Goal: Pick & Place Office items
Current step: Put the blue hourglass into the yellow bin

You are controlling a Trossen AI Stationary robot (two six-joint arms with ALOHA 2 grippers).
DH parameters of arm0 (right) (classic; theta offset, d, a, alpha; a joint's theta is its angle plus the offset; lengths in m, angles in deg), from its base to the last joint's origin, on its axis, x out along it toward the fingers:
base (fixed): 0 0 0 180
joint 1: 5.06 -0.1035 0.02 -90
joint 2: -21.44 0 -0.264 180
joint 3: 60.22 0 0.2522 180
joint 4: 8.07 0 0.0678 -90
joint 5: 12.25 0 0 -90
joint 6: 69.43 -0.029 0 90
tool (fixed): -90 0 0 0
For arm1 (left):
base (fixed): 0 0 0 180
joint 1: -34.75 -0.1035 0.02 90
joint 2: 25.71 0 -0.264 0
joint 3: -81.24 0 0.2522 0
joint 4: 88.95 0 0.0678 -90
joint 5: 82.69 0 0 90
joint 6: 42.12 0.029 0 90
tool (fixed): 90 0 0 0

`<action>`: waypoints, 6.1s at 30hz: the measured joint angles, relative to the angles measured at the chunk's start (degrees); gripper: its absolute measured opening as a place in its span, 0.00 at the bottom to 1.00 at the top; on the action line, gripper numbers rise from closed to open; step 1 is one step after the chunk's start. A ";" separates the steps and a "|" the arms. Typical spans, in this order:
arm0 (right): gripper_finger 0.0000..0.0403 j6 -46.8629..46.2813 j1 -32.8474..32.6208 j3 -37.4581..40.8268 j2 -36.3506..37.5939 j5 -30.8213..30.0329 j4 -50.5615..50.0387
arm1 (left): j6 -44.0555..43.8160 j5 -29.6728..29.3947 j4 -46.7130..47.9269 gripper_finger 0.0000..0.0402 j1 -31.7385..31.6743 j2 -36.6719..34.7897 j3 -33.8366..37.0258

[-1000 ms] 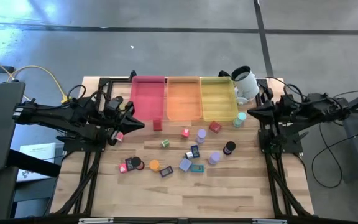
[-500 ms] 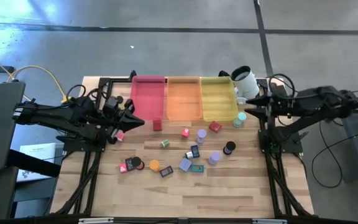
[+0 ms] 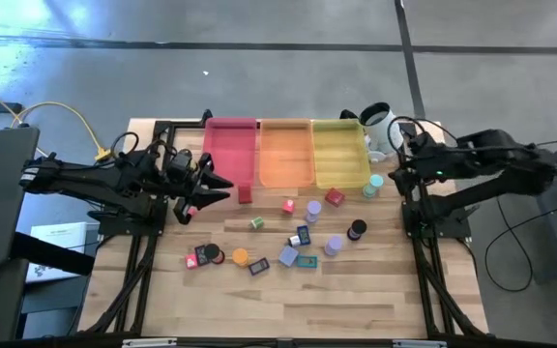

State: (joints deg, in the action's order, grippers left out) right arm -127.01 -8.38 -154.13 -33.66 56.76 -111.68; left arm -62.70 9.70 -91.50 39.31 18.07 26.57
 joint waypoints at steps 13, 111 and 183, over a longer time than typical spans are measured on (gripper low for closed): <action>0.70 15.24 15.80 0.60 -12.80 15.89 0.45 | -7.67 0.54 -2.11 0.40 0.59 -0.03 0.00; 0.54 41.17 32.38 31.60 -23.01 19.03 27.54 | -7.24 0.50 -1.93 0.40 3.06 -0.03 0.00; 0.45 54.69 39.55 -29.41 -60.60 13.70 8.69 | -7.52 2.60 -0.91 0.40 0.33 0.00 0.00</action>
State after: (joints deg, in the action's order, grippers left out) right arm -72.32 31.16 -183.54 -94.25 70.47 -102.99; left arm -70.22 12.30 -92.41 39.64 18.06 26.57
